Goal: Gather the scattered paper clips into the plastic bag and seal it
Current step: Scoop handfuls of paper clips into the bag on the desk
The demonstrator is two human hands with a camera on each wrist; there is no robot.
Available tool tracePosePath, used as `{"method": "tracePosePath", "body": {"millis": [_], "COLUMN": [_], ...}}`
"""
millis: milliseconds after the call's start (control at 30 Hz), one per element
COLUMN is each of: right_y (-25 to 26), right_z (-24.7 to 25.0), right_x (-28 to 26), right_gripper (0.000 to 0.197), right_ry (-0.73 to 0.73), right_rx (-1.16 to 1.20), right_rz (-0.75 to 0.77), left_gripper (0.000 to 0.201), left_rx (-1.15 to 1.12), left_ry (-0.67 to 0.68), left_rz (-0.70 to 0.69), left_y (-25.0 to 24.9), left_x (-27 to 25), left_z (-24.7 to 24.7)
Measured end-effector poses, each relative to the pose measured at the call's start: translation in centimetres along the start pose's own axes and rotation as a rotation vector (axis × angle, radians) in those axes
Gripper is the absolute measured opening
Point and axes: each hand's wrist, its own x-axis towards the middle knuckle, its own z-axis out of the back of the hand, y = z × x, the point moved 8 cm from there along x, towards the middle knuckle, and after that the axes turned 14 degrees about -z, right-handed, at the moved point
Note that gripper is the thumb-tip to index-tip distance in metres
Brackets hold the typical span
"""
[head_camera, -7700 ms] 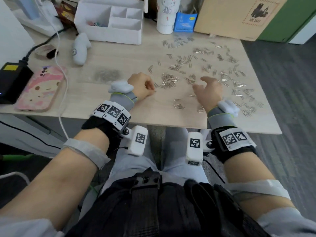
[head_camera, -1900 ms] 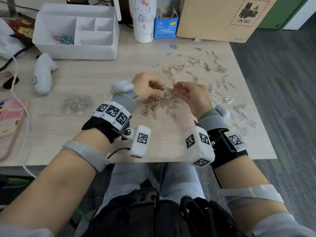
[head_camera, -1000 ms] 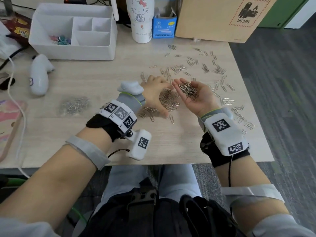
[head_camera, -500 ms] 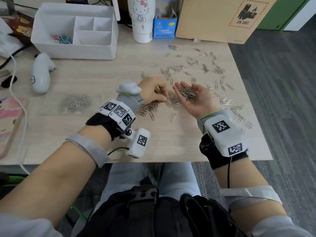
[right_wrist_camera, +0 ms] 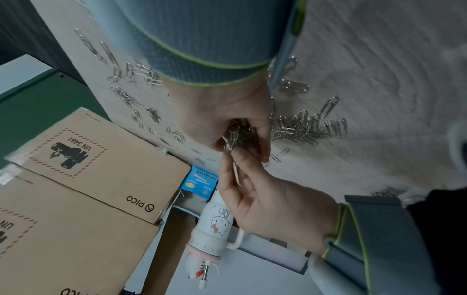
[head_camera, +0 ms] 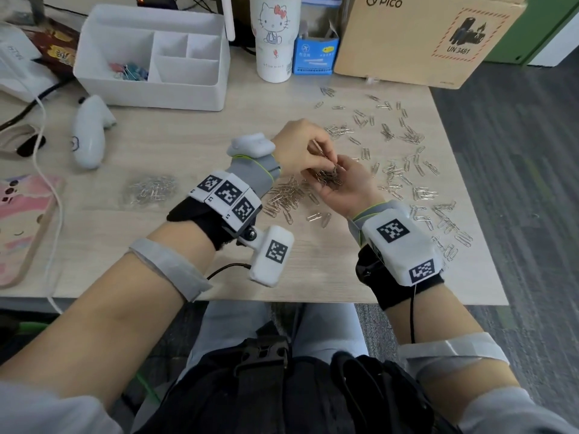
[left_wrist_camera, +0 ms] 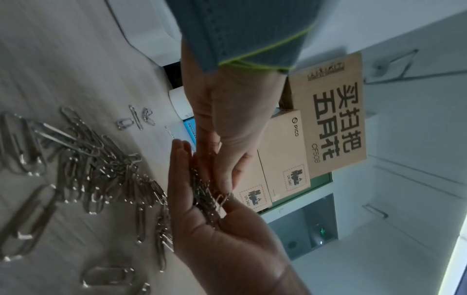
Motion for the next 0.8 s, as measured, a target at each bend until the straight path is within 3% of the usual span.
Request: {"method": "tracePosePath", "body": {"millis": [133,300,433,567,667,800], "right_y": [-0.3,-0.6,-1.8,-3.4,-4.1,-5.6], "right_z": [-0.7,-1.1,-2.7,-3.7,-4.1,-4.8], "right_x": [1.0,1.6,2.0,2.6,3.0,3.0], "right_gripper": [0.048,0.025,0.022,0.023,0.024,0.023], "right_ry": [0.008,-0.010,0.014,0.014,0.027,0.043], "right_rx": [0.038,0.097,0.054,0.014,-0.006,-0.033], "right_rz": [-0.018,-0.003,-0.006,-0.019,-0.024,-0.030], "left_gripper": [0.020,0.018,0.013,0.013,0.017,0.038], "left_rx": [0.054,-0.047,0.063,0.282,0.407,0.454], "left_ry": [0.030,-0.149,-0.322,-0.409,-0.330,-0.179], "left_rz": [0.011,0.037,0.204,0.371,0.518,0.662], "left_y": [0.1,0.2,3.4,5.4,6.2,7.2], "left_x": [-0.2,-2.3,-5.7,-9.5,-11.7,-14.3], "left_z": [0.4,4.1,8.0,11.1,12.0,12.2]}}
